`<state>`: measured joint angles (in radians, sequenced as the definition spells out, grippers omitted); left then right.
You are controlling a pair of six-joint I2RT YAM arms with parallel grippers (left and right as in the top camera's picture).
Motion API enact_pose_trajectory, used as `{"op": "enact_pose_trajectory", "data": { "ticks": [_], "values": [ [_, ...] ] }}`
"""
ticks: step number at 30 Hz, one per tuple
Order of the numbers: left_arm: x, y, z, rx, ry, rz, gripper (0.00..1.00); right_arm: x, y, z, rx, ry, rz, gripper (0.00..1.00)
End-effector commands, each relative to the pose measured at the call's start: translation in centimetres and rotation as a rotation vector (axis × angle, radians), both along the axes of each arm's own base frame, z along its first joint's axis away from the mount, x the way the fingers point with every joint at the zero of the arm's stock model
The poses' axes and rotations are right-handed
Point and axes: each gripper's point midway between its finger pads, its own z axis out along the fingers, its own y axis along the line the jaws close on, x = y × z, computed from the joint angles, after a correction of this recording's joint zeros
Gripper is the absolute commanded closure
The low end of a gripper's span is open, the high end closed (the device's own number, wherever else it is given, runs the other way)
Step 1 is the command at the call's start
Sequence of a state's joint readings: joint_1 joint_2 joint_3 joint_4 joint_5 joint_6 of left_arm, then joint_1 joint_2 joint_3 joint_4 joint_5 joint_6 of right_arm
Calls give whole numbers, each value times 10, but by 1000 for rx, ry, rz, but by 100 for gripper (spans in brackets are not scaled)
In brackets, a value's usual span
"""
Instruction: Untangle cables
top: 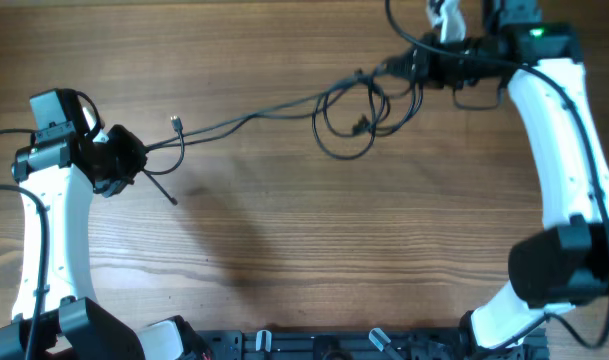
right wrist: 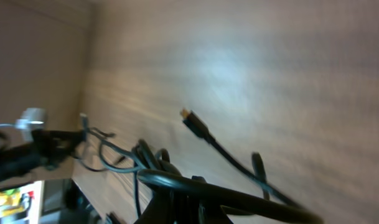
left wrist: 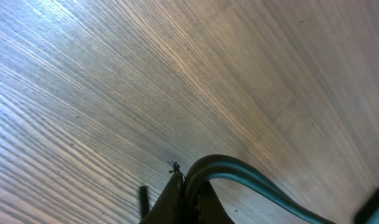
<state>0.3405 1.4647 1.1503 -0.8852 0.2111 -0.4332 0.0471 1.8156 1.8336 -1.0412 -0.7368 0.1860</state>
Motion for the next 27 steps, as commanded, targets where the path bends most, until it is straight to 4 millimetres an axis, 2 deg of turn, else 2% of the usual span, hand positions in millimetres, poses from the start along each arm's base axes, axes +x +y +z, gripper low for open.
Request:
{"op": "enact_pose_trajectory", "data": {
  "ticks": [1,3,6,10,13,14,15,16,21,23,27],
  "values": [
    [-34,96,0,264,104,309,96,15,-81,76,-136,-231,-238,96],
    [-41,107,-7,252,129,349,96,15,-107,79,-124,-214,-318,96],
    [-45,112,-15,237,155,376,96,12,-137,78,-99,-181,-389,96],
    [-43,109,-17,217,154,367,96,8,-146,77,-82,-163,-397,96],
    [-38,102,-18,180,136,332,96,1,-131,69,-108,-148,-328,96],
    [-30,94,-17,152,105,257,96,-2,-124,66,-110,-140,-304,96],
    [-21,84,-15,112,62,177,96,-4,-116,62,-113,-132,-276,96],
    [-6,64,-9,39,-21,49,96,-7,-98,57,-123,-125,-221,95],
    [14,15,9,-38,-149,-202,93,-15,-54,48,-144,-120,-107,90],
    [19,-1,26,0,-196,-278,83,-15,-50,47,-161,-121,-101,84],
    [25,-30,69,62,-310,-375,53,-16,-50,46,-162,-118,-101,72]
  ]
}}
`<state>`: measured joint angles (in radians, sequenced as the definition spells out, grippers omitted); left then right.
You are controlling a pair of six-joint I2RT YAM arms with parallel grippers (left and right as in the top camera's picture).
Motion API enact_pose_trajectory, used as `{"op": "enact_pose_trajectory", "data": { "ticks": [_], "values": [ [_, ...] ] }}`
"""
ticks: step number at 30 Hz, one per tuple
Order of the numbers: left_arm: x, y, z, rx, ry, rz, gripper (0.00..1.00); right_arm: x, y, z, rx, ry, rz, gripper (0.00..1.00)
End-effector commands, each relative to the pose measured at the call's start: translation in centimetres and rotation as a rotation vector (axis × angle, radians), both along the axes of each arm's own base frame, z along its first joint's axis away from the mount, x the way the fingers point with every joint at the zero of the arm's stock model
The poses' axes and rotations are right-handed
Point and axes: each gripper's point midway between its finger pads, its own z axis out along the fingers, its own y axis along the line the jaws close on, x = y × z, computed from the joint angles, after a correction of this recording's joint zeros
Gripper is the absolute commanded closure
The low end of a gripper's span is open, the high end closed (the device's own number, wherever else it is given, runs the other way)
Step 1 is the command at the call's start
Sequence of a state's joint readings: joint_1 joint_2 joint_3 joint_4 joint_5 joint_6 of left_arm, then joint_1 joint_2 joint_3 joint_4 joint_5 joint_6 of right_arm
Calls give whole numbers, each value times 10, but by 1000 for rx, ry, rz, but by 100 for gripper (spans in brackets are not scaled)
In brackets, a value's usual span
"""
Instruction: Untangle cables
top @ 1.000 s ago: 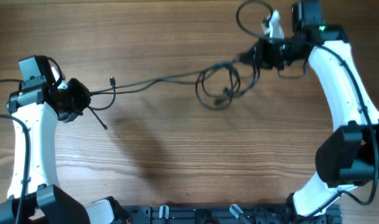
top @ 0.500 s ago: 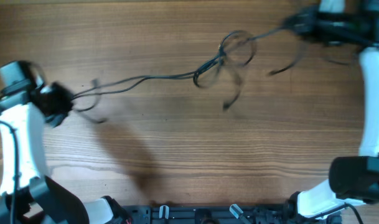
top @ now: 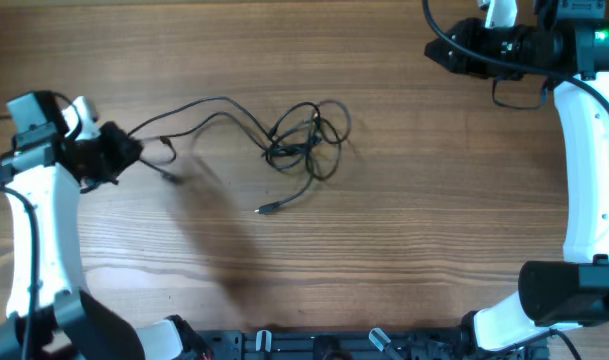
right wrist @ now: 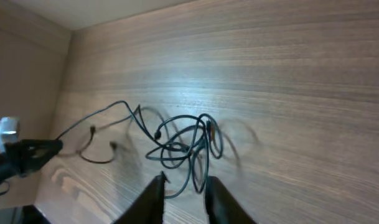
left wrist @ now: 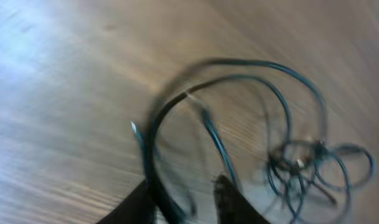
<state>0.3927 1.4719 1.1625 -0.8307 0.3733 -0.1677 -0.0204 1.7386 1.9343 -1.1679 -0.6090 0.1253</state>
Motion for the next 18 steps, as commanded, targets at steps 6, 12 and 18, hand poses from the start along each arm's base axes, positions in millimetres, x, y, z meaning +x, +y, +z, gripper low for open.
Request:
{"op": "enact_pose_trajectory", "data": {
  "ticks": [6,12,18],
  "values": [
    [-1,-60,95,97,-294,-216,23,-5,-5,4,-40,-21,-8,58],
    [0,-136,76,142,-280,-543,25,-8,-5,2,-39,-5,-7,52],
    [-5,-219,1,185,-98,-833,37,-11,-5,-1,-40,14,-5,51]
  ]
}}
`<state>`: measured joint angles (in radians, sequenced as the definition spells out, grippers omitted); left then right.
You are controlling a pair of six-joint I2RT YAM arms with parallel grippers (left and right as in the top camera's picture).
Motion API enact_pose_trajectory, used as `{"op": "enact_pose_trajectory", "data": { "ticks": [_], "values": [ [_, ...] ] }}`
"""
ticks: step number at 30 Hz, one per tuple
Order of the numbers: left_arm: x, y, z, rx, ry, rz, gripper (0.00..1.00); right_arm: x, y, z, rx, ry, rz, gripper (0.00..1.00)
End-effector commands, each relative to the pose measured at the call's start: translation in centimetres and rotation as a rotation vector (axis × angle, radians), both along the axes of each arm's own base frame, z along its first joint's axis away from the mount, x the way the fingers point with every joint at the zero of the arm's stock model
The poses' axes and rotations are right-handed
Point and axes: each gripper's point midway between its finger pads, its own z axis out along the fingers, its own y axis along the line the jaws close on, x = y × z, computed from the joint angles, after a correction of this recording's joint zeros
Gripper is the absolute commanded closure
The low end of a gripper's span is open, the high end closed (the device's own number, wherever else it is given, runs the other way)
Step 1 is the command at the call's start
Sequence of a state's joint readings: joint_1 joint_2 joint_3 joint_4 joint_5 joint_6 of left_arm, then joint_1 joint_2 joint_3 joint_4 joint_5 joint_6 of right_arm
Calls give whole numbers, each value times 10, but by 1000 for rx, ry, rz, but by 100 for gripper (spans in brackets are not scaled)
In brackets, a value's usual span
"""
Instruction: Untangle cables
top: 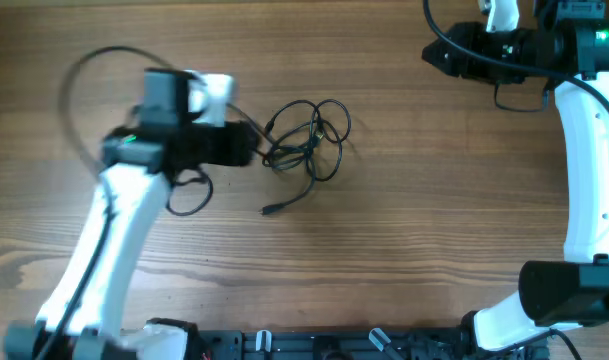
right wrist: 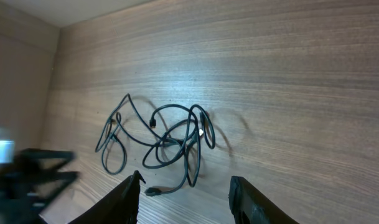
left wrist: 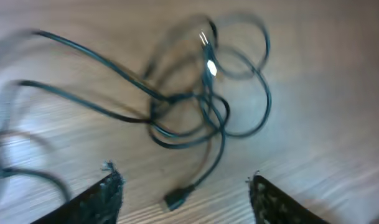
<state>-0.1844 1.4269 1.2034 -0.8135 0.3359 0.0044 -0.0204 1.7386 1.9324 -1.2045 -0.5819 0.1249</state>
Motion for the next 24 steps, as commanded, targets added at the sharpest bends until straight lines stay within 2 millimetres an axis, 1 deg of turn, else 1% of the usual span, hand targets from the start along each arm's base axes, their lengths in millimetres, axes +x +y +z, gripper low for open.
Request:
{"op": "enact_pose_trajectory", "data": {
  "ticks": [1,2,6,10,13,14,15,18,19,20,21,22,23,24],
  "values": [
    [-3,-33,-42,117,58,-149,39,-6,-1,6,-18,-23,10,51],
    [-3,-37,-57,161,79,-163,40,-7,-1,5,-18,-21,11,51],
    [0,-46,-93,251,122,-190,40,-7,-1,5,-18,-18,10,51],
    [14,-54,-112,253,110,-194,41,-8,-1,5,-18,-17,10,51],
    [19,-57,-122,252,109,-194,43,-8,-1,5,-18,-15,11,51],
    [19,-58,-127,255,119,-197,45,-8,-1,5,-18,-15,11,51],
    [17,-58,-130,257,133,-202,51,-8,-1,5,-18,-16,11,50],
    [8,-65,-133,264,153,-225,71,-8,-1,5,-18,-16,11,50],
    [6,-68,-134,264,154,-229,87,-8,-1,5,-18,-16,11,50],
    [6,-70,-133,256,156,-213,96,-8,-1,5,-18,-15,11,50],
    [8,-71,-132,241,160,-180,96,-8,-1,5,-18,-13,11,50],
    [13,-71,-126,218,159,-129,96,-9,-1,4,-17,-11,11,50],
    [20,-70,-111,182,156,-63,96,-9,0,4,-17,-7,12,50],
    [25,-69,-92,137,153,-17,96,-10,1,4,-17,-6,15,50]
  ]
}}
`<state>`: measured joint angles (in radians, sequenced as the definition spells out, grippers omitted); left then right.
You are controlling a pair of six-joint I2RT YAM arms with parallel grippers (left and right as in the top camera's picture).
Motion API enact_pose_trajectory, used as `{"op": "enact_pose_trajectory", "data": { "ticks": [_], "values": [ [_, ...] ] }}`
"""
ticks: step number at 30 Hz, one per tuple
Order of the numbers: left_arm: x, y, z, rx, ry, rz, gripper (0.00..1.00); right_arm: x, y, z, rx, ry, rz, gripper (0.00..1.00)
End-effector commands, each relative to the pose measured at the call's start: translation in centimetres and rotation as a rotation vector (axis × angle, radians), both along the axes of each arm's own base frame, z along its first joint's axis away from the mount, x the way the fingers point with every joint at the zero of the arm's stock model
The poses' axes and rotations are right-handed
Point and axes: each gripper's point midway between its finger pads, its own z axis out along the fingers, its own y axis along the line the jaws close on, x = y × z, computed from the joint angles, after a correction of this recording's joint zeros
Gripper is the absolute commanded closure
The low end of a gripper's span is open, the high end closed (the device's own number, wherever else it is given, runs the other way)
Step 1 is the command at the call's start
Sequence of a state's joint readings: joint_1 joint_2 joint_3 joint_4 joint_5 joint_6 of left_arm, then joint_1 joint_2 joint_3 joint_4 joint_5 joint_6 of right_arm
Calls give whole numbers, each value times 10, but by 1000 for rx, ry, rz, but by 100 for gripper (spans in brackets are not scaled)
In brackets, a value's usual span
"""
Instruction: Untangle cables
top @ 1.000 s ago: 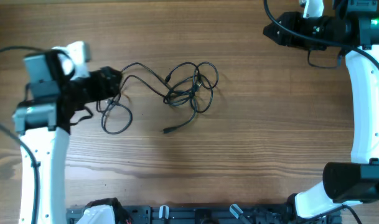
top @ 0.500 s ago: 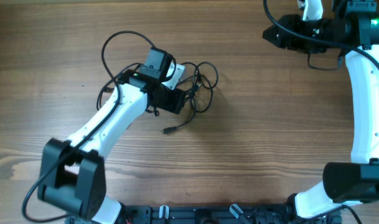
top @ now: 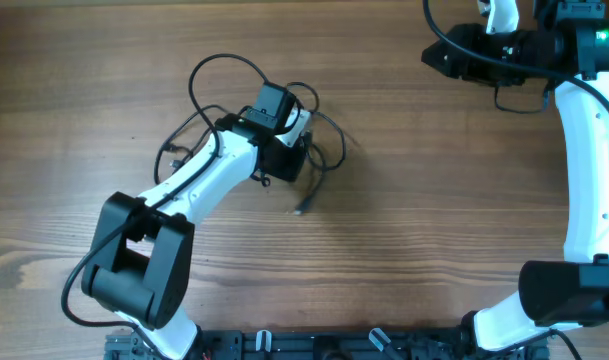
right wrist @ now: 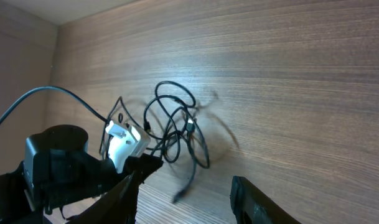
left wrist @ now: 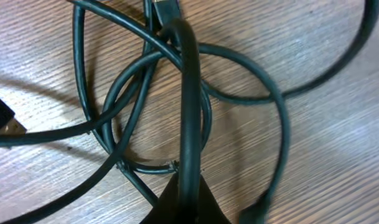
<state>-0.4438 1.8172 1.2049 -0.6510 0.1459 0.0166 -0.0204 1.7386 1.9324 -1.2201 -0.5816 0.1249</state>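
Note:
The black cables (top: pixel 319 135) lie as a knot of loops at mid-table, with one big loop (top: pixel 224 70) reaching toward the far side and a plug end (top: pixel 302 208) toward the near side. My left gripper (top: pixel 284 160) sits on the knot's left part. In the left wrist view the left gripper (left wrist: pixel 189 202) is shut on one thick strand (left wrist: pixel 189 106), which runs straight up over crossed loops. My right gripper (top: pixel 431 55) hangs open and empty at the far right. The right gripper (right wrist: pixel 185 182) looks down at the knot (right wrist: pixel 177 124) from a distance.
The wooden table (top: pixel 434 250) carries nothing else in view. The left arm (top: pixel 199 185) stretches from the near left to the knot. The right arm (top: pixel 584 150) stands along the right edge. A dark rail (top: pixel 314 345) runs along the near edge.
My left gripper was open just left of the knot; now it is on the knot and shut on a strand. The loops and plug end have shifted a little right. The right gripper has not moved.
First both grippers held the cables, drawn across the table between them. Then the right gripper was open at the far right and the knot lay mid-table. Later the left gripper was open beside the knot, and now it grips a strand.

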Motion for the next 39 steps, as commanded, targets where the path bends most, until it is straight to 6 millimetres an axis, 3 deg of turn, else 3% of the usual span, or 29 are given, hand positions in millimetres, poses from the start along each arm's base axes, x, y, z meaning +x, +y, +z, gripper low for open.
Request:
{"op": "enact_pose_trajectory", "data": {
  "ticks": [1,2,4,7,9,12,18,24,27,29,31,35,37,39],
  "values": [
    [23,1,54,-123,-24,205,96,-8,3,5,-17,-21,20,50],
    [29,1,78,-176,-38,233,96,-9,6,5,-17,-21,29,50],
    [39,9,152,-333,-93,320,96,-11,18,6,-21,-27,67,50],
    [34,15,206,-497,-111,357,96,-15,33,6,-20,-29,106,50],
    [27,27,229,-575,-111,390,96,-21,50,8,-8,-38,158,50],
    [21,38,235,-617,-77,418,96,-29,77,17,63,-60,245,50],
    [18,35,249,-742,-24,381,96,-40,122,31,135,-97,350,51],
    [4,21,291,-981,23,193,96,-40,151,22,143,-74,374,51],
    [-5,26,315,-1106,40,86,96,-37,152,16,141,-57,373,51],
    [5,38,311,-1080,7,143,96,-36,152,15,140,-58,374,51],
    [27,65,290,-985,-18,360,96,-34,153,17,143,-72,374,51],
    [39,82,294,-998,-39,461,96,-25,146,11,91,-82,326,51],
    [48,89,304,-1036,-55,517,96,-23,144,9,77,-82,316,51],
    [54,89,330,-1110,-91,531,96,-23,145,3,75,-63,317,51]
  ]
}}
